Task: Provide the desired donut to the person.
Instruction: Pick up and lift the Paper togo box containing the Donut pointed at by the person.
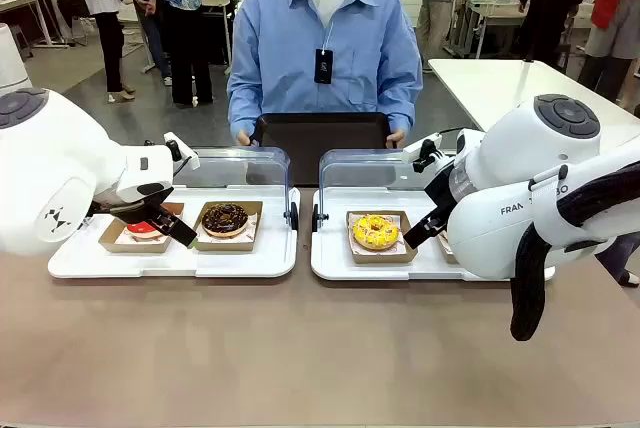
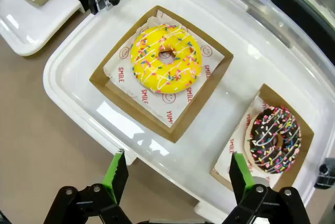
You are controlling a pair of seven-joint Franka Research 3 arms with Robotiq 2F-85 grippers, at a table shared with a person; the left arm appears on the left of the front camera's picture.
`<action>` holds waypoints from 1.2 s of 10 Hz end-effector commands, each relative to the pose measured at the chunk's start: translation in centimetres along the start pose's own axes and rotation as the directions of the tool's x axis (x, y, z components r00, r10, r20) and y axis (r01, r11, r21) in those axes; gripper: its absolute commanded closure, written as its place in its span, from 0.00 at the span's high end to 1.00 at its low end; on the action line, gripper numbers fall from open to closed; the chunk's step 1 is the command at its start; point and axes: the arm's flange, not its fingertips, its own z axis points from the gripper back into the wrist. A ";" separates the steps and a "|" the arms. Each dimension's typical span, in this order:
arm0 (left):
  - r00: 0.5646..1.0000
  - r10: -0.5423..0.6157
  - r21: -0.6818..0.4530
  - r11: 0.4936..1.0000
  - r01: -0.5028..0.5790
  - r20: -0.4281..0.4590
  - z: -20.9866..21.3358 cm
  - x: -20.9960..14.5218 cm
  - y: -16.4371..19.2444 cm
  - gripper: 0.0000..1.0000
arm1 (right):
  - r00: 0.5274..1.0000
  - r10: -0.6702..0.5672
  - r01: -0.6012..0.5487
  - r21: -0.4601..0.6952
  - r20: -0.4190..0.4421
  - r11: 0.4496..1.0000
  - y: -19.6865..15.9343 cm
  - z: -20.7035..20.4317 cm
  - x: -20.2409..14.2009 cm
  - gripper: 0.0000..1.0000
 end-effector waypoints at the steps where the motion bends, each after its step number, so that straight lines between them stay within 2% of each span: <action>1: 1.000 0.000 0.000 1.000 0.000 0.000 0.0 0.0 0.0 1.00 | 1.000 0.000 0.000 0.000 0.000 1.000 0.0 0.0 0.0 1.00; 12: 1.000 0.000 0.000 1.000 0.000 0.000 0.0 0.0 0.0 1.00 | 1.000 0.000 0.000 0.000 0.000 1.000 0.0 0.0 0.0 1.00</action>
